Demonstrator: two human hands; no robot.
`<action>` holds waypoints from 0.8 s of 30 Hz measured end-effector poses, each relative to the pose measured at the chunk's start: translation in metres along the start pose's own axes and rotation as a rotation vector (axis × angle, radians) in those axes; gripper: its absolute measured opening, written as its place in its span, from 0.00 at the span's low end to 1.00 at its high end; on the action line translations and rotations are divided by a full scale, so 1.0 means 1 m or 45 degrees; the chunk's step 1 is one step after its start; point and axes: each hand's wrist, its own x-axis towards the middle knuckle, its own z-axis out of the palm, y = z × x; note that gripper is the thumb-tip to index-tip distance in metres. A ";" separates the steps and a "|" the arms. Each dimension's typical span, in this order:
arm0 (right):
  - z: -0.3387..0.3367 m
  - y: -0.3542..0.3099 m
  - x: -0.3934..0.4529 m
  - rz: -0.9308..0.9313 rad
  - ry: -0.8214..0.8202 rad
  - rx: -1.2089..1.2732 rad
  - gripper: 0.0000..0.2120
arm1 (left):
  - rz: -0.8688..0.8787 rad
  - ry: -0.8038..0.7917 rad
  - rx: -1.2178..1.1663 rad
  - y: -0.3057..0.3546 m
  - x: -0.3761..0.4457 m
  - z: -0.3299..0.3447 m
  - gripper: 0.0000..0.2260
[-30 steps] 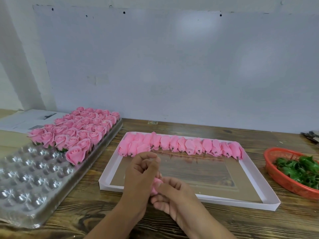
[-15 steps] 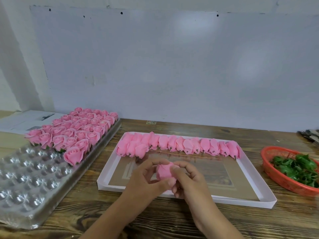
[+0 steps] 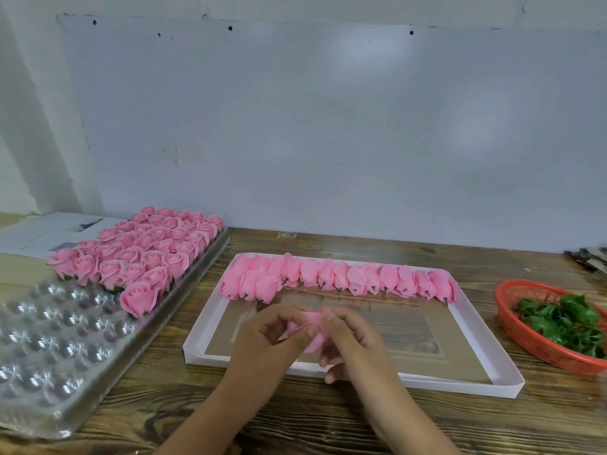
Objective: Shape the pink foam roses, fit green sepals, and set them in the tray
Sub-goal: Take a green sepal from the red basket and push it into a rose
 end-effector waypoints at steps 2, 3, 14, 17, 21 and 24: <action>-0.002 0.002 0.002 -0.075 0.053 -0.122 0.08 | -0.047 0.049 0.021 -0.001 0.001 -0.001 0.03; -0.003 0.004 0.003 -0.111 0.062 -0.156 0.11 | -0.063 0.059 0.042 -0.001 0.001 -0.001 0.04; -0.006 0.005 0.003 -0.238 0.072 -0.146 0.07 | -0.038 -0.085 -0.038 0.002 0.001 -0.004 0.08; -0.009 0.002 0.002 -0.194 0.104 -0.034 0.08 | -0.047 -0.162 0.041 -0.002 0.001 -0.007 0.11; -0.008 -0.005 0.000 -0.091 0.104 0.056 0.06 | -0.106 -0.140 0.061 -0.005 0.002 -0.008 0.15; -0.007 -0.009 -0.001 -0.019 0.085 0.074 0.05 | -0.145 -0.121 0.036 -0.003 0.002 -0.009 0.14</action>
